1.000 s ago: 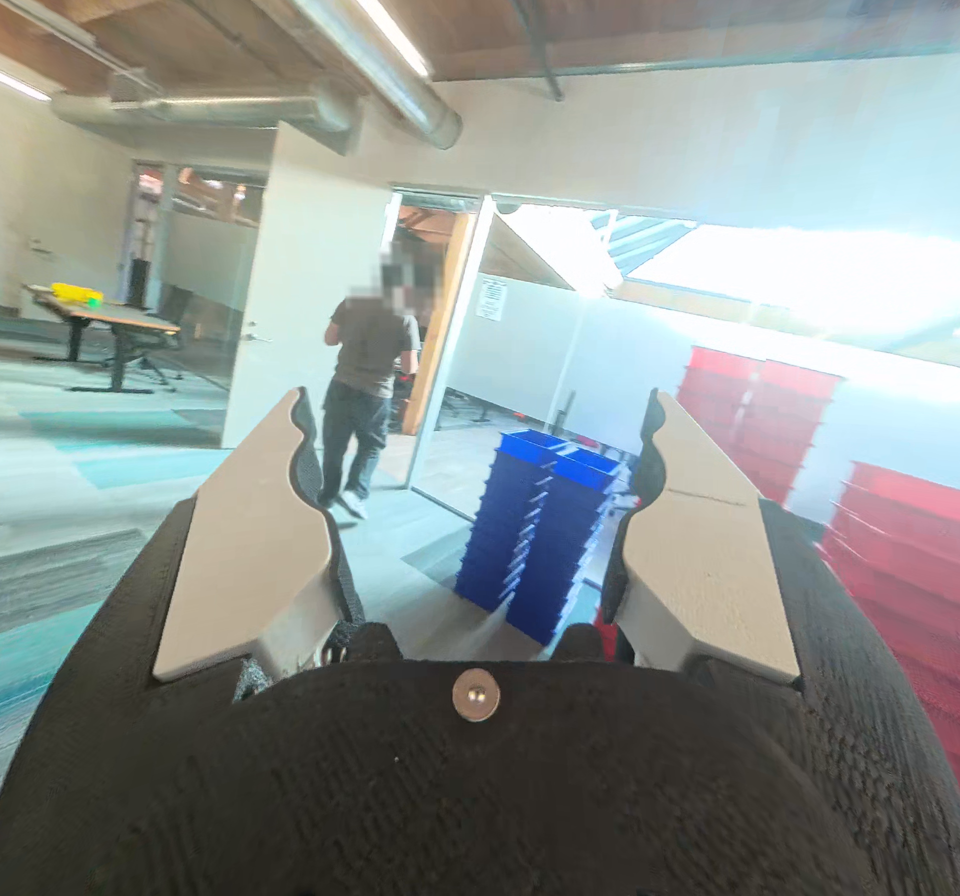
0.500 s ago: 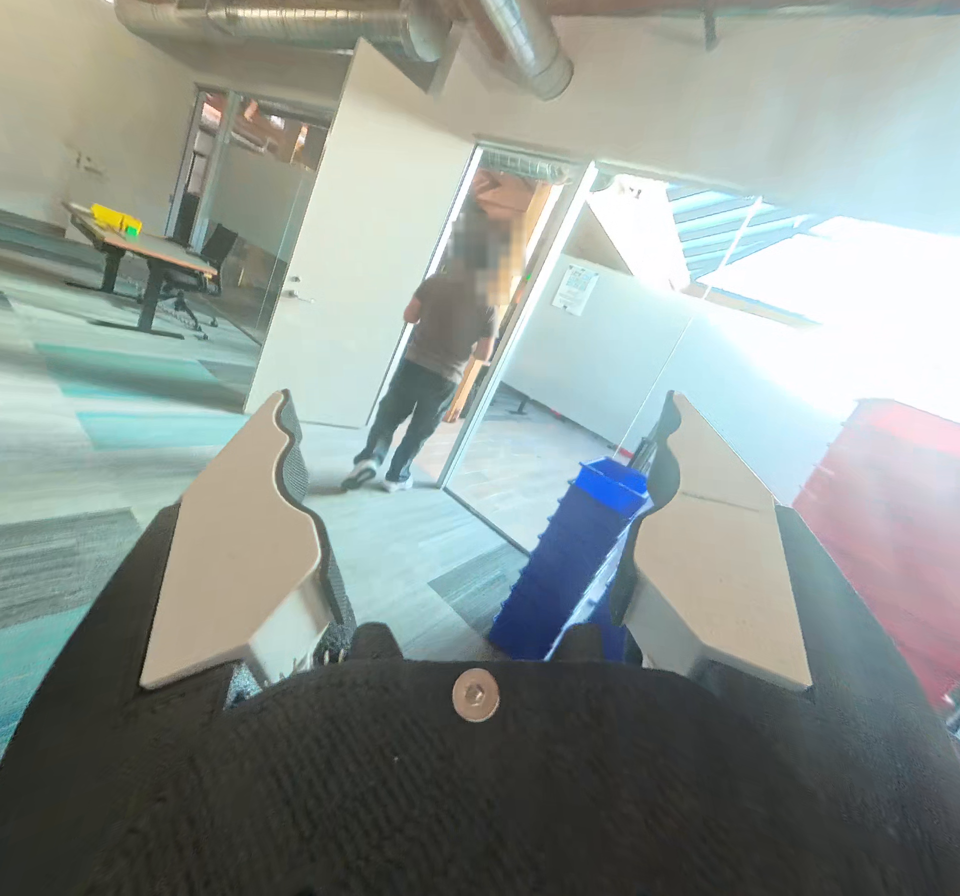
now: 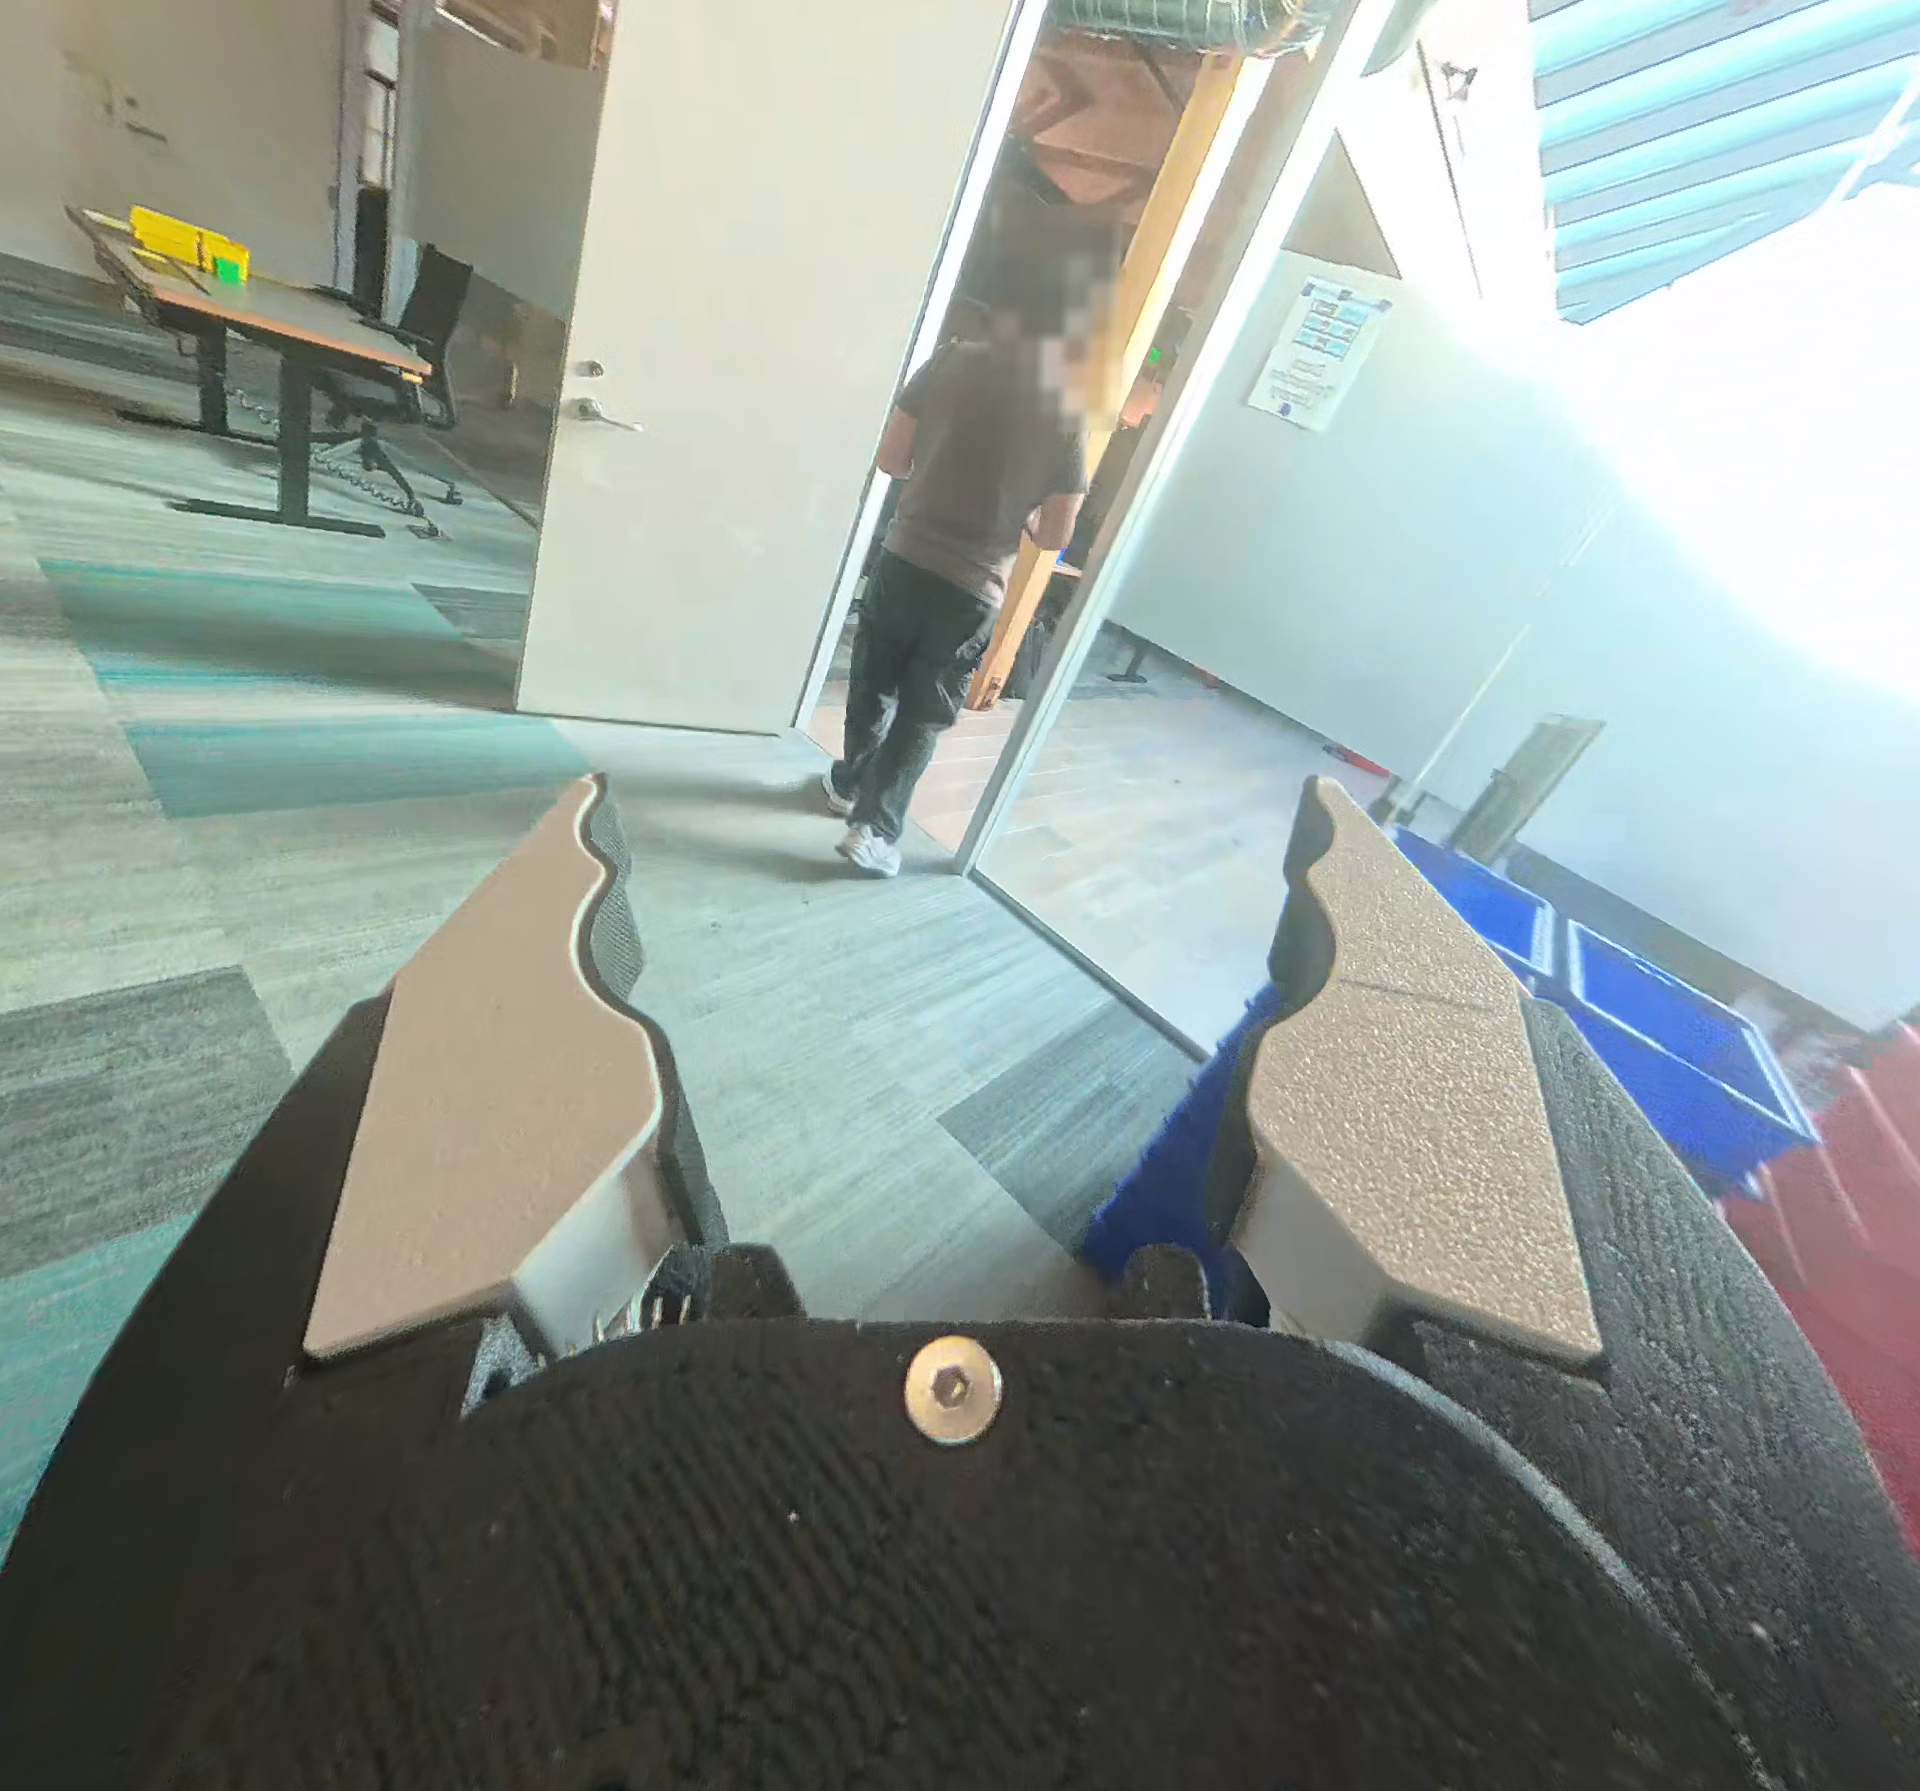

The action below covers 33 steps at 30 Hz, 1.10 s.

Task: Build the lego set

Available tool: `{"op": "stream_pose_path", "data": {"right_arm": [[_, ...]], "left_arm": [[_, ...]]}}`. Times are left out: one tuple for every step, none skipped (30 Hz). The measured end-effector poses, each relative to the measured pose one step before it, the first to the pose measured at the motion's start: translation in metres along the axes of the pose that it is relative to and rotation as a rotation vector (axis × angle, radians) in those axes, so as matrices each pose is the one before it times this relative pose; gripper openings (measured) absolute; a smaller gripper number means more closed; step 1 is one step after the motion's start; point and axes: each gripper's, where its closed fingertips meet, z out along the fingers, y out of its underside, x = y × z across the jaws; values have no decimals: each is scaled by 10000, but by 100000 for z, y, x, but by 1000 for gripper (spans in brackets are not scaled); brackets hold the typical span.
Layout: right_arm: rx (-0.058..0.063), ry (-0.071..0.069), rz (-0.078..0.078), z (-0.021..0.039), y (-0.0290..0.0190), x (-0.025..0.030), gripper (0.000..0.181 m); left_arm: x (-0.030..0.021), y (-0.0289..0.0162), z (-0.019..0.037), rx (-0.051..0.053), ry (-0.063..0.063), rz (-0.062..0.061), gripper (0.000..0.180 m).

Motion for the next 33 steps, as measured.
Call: {"op": "stream_pose_path", "data": {"right_arm": [[223, -169, -2, 3394, -854, -357, 124], [252, -178, -81, 3266, -786, -477, 124], [175, -126, -116, 3200, -495, -473, 123], [80, -82, -84, 3118, -210, -527, 123], [57, -113, -16, 3169, -51, -699, 122], [71, -204, 61, 3078, 136, -905, 121], [68, -307, 125, 3065, 310, -1065, 121], [53, -337, 173, 3061, 484, -1023, 120], [21, -288, 198, 3031, 636, -809, 120], [0, -196, 170, 3034, 739, -625, 120], [36, -88, 106, 2876, 735, -305, 119], [65, 1, 46, 2771, 727, -44, 117], [46, 80, 21, 2786, 780, 157, 112], [-14, 111, 43, 2829, 838, 294, 107], [-86, 46, 55, 2839, 820, 272, 103], [-85, 13, 33, 2886, 624, 319, 96], [-16, 129, 63, 3010, 306, 636, 87], [16, 213, 146, 2943, 61, 811, 81], [-22, 151, 185, 2909, 71, 755, 80], [-27, 43, 96, 2621, -34, 618, 80], [39, 85, -53, 2283, -28, 710, 80], [60, 241, -155, 2044, 163, 952, 80], [-77, 281, -189, 2076, 554, 1005, 81], [-281, 207, -178, 1825, 1014, 925, 80], [-379, 176, -154, 1688, 1259, 907, 80], [-377, 206, -116, 1752, 1407, 972, 81], [-350, 231, -65, 1656, 1386, 1037, 80], [-299, 279, 8, 1700, 1338, 1119, 81], [-230, 315, 89, 1718, 1108, 1174, 81], [-184, 297, 149, 1803, 838, 1146, 80], [-147, 238, 135, 2035, 503, 1048, 81], [-82, 200, 36, 2362, 87, 934, 81], [-13, 200, -92, 2555, -272, 921, 81]], "left_arm": [[533, -1403, 2635, 201, 36, -4, 145], [379, -1390, 2474, 241, -35, 57, 144], [187, -1040, 2370, 168, -106, 91, 143], [159, -710, 2184, 64, -142, 74, 142], [162, -359, 1932, -29, -105, 37, 142], [201, 95, 2205, -97, -61, 15, 142], [217, 290, 2136, -157, -56, -16, 141], [80, 460, 1950, -220, -67, -63, 141], [-74, 714, 2107, -232, -101, -105, 140], [-207, 718, 2172, -204, -159, -141, 139], [-302, 535, 2262, -79, -236, -144, 136], [-614, 108, 2213, 177, -487, -71, 128], [-673, -424, 2237, 419, -730, 62, 119], [-25, -764, 2348, 508, -615, 230, 113], [493, -823, 2362, 474, -382, 334, 106], [914, -961, 2579, 516, -226, 371, 97], [1251, -1080, 2925, 537, -90, 308, 86], [1329, -913, 3319, 299, -67, -58, 79], [1848, -718, 3595, 117, 164, -226, 78], [2296, -740, 3838, 125, 308, -243, 78], [2366, -797, 3904, 191, 303, -189, 79], [2751, -789, 4049, 167, 432, -120, 79], [3086, -586, 3971, 62, 618, -86, 79], [3177, -493, 4060, 40, 658, -92, 79], [3038, -320, 4014, 79, 595, -69, 81], [2976, -87, 4083, 73, 603, -11, 83], [2921, 234, 4076, -21, 645, 30, 84], [2661, 420, 4092, -127, 612, 60, 84], [2392, 643, 4082, -217, 622, 244, 81], [1995, 796, 3984, -389, 582, 425, 80], [1206, 835, 3971, -515, 319, 465, 77], [764, 620, 3803, -537, 138, 406, 72], [551, 320, 3694, -517, 161, 289, 72]]}}
